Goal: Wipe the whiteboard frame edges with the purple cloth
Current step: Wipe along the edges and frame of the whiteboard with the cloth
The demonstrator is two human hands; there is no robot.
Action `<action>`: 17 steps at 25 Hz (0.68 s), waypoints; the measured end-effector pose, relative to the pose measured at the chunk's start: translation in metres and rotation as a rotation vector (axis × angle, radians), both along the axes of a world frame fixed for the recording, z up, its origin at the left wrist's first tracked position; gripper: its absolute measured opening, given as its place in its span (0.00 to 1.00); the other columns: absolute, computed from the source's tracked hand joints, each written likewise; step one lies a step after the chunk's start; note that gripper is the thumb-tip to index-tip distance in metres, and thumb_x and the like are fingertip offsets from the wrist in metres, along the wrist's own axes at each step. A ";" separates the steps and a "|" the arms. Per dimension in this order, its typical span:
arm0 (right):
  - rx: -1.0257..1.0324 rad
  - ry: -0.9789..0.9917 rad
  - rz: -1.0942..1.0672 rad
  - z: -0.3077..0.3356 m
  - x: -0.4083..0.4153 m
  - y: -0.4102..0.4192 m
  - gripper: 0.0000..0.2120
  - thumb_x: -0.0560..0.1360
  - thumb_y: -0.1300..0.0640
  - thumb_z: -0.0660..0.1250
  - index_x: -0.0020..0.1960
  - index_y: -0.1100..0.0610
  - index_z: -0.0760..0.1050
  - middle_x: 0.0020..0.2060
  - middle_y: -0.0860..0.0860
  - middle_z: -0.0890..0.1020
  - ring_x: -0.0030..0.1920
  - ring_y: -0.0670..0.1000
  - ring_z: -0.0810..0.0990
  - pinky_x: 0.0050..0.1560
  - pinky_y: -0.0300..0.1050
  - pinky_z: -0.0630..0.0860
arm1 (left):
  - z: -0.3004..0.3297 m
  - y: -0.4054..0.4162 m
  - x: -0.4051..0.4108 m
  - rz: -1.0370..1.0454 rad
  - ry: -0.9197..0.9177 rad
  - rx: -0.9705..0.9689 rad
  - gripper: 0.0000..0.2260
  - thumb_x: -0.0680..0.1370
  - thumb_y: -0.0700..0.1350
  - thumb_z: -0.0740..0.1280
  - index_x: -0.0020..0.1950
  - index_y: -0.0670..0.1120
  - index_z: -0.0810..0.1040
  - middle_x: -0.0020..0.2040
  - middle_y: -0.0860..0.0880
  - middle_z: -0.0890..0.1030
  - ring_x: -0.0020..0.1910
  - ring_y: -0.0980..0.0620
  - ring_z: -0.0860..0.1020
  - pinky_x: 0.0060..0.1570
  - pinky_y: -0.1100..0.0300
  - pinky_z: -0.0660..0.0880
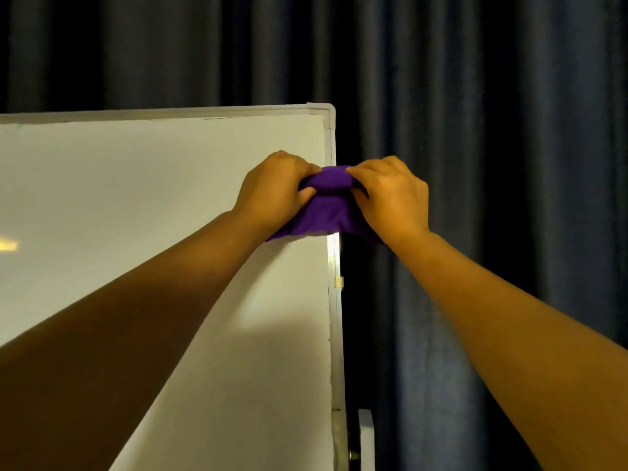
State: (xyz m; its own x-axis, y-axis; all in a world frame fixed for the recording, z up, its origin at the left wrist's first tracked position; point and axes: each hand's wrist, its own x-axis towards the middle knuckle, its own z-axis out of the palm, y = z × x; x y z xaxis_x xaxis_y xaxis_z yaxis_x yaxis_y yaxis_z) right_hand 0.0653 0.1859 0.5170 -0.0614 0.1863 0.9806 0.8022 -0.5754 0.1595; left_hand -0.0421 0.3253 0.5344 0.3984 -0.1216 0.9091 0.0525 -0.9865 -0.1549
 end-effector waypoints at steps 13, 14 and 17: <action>0.253 0.677 0.406 -0.046 0.010 0.084 0.38 0.66 0.30 0.47 0.73 0.41 0.44 0.76 0.49 0.47 0.75 0.55 0.44 0.68 0.71 0.43 | -0.071 0.060 0.068 0.172 -0.041 0.092 0.30 0.75 0.64 0.42 0.72 0.55 0.35 0.75 0.52 0.37 0.74 0.48 0.36 0.68 0.39 0.34; 0.288 0.669 0.355 -0.044 0.009 0.086 0.39 0.66 0.29 0.48 0.73 0.40 0.43 0.76 0.49 0.46 0.75 0.55 0.43 0.68 0.72 0.42 | -0.072 0.063 0.067 0.160 -0.066 0.085 0.31 0.74 0.66 0.42 0.72 0.55 0.35 0.75 0.52 0.37 0.74 0.48 0.37 0.68 0.38 0.35; 0.344 0.586 0.222 -0.036 0.010 0.090 0.37 0.70 0.31 0.55 0.73 0.40 0.43 0.76 0.51 0.46 0.75 0.58 0.46 0.68 0.72 0.46 | -0.068 0.075 0.060 0.109 -0.138 -0.021 0.30 0.73 0.67 0.38 0.72 0.58 0.36 0.76 0.51 0.40 0.74 0.48 0.38 0.69 0.36 0.39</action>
State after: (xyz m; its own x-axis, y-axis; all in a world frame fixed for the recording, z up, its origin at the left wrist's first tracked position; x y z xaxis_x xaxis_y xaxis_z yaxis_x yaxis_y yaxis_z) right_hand 0.0748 0.2755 0.4809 0.4931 -0.0949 0.8648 0.8044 -0.3288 -0.4947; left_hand 0.0175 0.4000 0.4669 0.2797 -0.0654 0.9579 0.1783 -0.9768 -0.1187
